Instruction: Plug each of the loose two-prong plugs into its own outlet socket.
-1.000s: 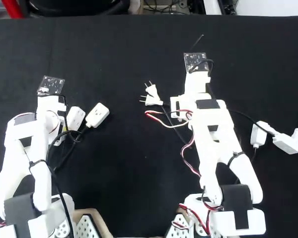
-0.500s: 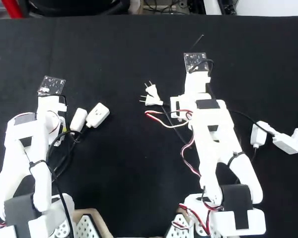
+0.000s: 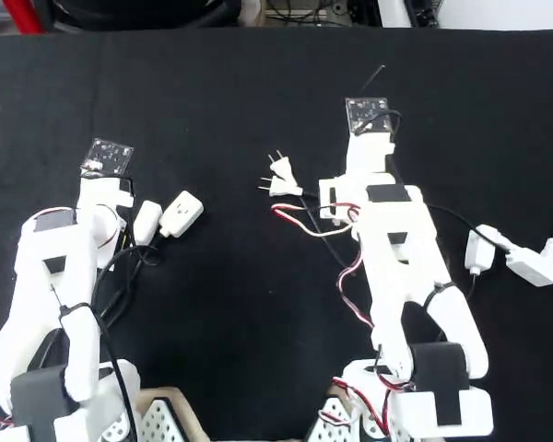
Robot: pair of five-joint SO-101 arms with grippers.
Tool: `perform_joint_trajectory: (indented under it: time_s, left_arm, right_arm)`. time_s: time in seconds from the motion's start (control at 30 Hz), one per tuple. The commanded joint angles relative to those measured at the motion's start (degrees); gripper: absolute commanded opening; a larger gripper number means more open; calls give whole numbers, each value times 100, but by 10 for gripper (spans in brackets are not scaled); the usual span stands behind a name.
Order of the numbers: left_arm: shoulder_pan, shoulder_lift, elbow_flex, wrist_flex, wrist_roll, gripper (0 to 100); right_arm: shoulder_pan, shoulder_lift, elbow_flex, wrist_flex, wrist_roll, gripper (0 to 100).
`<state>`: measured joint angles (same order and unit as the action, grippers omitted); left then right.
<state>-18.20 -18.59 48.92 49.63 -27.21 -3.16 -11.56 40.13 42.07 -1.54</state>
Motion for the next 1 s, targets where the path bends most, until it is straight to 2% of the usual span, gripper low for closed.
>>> perform_joint_trajectory:
  time_s: [0.0,0.1,0.2,0.47,0.6,0.73,0.97]
  left_arm:
    - [-110,35,-66,18,-105,48]
    - [-57,35,-13,26,-457,48]
    - [-22,35,84,18,-492,63]
    - [-22,35,127,18,-501,241]
    - [40,35,224,26,-527,238]
    - [409,-26,576,26,-1011,238]
    - [523,-35,532,123,-862,238]
  right_arm:
    - [53,-13,-338,-9,-9,11]
    - [53,-13,-338,-9,-9,11]
    - [53,-13,-338,-9,-9,11]
    - [53,-13,-338,-9,-9,11]
    - [53,-13,-338,-9,-9,11]
    - [53,-13,-338,-9,-9,11]
    - [53,-13,-338,-9,-9,11]
